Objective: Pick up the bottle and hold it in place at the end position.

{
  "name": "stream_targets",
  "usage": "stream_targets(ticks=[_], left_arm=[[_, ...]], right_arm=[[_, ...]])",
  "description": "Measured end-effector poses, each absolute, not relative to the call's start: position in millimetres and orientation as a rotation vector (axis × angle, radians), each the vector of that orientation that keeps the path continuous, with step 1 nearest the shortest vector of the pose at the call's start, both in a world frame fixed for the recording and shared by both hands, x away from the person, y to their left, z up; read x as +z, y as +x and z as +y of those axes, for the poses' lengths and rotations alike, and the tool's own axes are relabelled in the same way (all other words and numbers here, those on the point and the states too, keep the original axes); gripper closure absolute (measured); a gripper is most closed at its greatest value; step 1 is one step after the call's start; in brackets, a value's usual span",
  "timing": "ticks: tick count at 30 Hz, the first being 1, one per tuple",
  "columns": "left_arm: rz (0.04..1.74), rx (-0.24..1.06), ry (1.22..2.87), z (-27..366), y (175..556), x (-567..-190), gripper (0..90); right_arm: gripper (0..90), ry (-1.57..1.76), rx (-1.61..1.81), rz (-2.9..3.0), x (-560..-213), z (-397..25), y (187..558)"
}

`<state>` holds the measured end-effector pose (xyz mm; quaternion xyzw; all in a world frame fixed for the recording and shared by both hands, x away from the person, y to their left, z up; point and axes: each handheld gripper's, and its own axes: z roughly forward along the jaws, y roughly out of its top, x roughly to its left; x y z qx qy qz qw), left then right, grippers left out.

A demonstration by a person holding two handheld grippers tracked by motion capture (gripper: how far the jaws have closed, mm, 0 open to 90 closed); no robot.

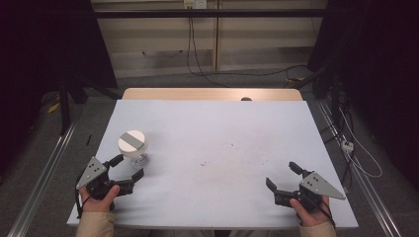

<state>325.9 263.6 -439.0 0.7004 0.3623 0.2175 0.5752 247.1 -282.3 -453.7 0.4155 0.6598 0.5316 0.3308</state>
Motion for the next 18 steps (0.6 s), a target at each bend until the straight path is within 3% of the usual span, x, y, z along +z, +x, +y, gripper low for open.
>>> stream_targets(ticks=[18], left_arm=[[0.929, 0.55, 1.663, 271, 337, -444, 4.6]], right_arm=[[3.9, 1.071, 1.395, 1.735, -454, -279, 248]])
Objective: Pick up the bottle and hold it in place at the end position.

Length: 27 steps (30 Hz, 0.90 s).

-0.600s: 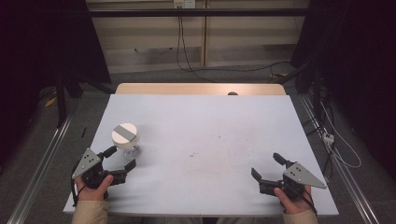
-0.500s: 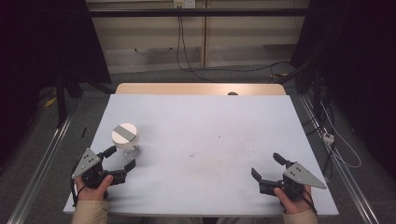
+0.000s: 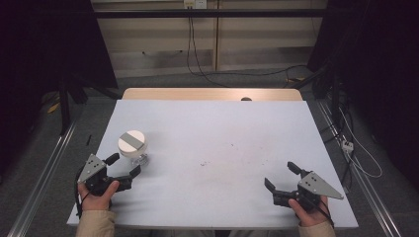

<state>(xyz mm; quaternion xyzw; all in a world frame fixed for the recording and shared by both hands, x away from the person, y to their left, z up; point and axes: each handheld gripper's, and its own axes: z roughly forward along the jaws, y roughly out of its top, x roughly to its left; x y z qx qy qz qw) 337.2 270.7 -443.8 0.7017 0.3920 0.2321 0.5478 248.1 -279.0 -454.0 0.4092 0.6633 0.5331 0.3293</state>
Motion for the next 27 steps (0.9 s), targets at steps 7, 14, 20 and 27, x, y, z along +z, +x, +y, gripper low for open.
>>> stream_targets(ticks=[7, 14, 20, 27], left_arm=[[0.984, 0.552, 1.659, 269, 353, -447, 4.6], [1.006, 0.55, 1.666, 265, 363, -450, 4.7], [1.016, 0.546, 1.666, 259, 370, -451, 4.7], [1.017, 0.553, 1.68, 252, 378, -451, 4.7]], right_arm=[[4.0, 1.068, 1.394, 1.735, -454, -279, 248], [4.0, 1.056, 1.379, 1.744, -455, -277, 249], [4.0, 1.045, 1.375, 1.746, -454, -277, 247], [4.0, 1.041, 1.374, 1.746, -454, -277, 248]])
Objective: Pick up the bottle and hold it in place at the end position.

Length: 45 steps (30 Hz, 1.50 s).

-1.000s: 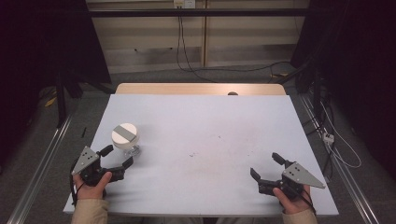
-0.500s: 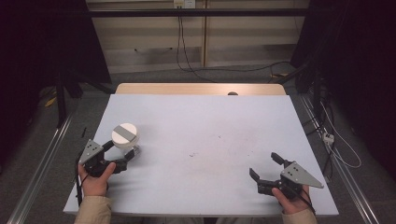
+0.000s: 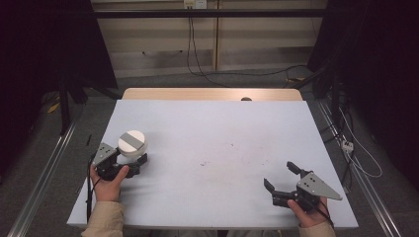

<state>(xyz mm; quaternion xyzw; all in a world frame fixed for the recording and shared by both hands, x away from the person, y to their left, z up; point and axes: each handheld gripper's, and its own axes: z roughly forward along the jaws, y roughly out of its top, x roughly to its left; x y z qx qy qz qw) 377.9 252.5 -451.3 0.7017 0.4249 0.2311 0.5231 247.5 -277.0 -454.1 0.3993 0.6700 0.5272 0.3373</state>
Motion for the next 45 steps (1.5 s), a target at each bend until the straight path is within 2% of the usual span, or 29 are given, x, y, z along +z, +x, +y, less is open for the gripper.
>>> stream_targets(ticks=[20, 45], left_arm=[[1.032, 0.581, 1.672, 244, 387, -456, 5.6], [1.011, 0.642, 1.692, 243, 388, -455, 17.2]], right_arm=[[4.2, 1.011, 1.415, 1.761, -454, -268, 260], [4.2, 1.001, 1.414, 1.76, -453, -266, 262]])
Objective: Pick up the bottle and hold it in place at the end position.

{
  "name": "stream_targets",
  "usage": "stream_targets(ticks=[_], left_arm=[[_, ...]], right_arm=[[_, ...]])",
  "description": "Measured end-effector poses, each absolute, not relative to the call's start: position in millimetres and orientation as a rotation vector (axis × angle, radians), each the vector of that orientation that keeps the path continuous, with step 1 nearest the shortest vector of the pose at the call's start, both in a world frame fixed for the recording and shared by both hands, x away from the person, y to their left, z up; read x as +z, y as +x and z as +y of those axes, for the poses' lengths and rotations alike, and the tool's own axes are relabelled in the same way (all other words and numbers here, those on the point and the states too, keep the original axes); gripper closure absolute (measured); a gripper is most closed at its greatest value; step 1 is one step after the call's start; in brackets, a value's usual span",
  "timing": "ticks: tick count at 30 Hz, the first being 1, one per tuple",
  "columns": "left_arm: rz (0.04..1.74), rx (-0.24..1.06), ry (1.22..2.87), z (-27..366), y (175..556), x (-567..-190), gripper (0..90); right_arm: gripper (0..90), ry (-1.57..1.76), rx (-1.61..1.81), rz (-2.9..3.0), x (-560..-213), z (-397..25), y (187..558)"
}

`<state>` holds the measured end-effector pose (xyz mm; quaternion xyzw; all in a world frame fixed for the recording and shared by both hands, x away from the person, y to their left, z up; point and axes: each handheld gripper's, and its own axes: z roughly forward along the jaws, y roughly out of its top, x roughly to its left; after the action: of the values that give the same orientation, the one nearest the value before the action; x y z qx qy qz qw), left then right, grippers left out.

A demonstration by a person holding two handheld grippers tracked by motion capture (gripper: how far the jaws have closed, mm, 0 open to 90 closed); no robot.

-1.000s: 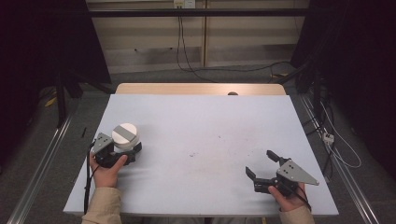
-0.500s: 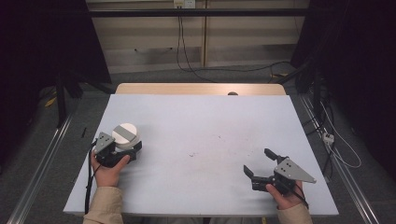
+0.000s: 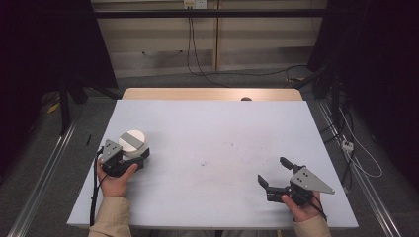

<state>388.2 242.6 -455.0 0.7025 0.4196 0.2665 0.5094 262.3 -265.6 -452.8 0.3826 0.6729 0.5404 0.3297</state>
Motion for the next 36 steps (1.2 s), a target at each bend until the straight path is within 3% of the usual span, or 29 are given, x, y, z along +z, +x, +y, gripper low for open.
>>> stream_targets(ticks=[36], left_arm=[[0.893, 0.52, 1.597, 213, 392, -437, 18.7]], right_arm=[[4.4, 0.974, 1.412, 1.755, -449, -264, 262]])
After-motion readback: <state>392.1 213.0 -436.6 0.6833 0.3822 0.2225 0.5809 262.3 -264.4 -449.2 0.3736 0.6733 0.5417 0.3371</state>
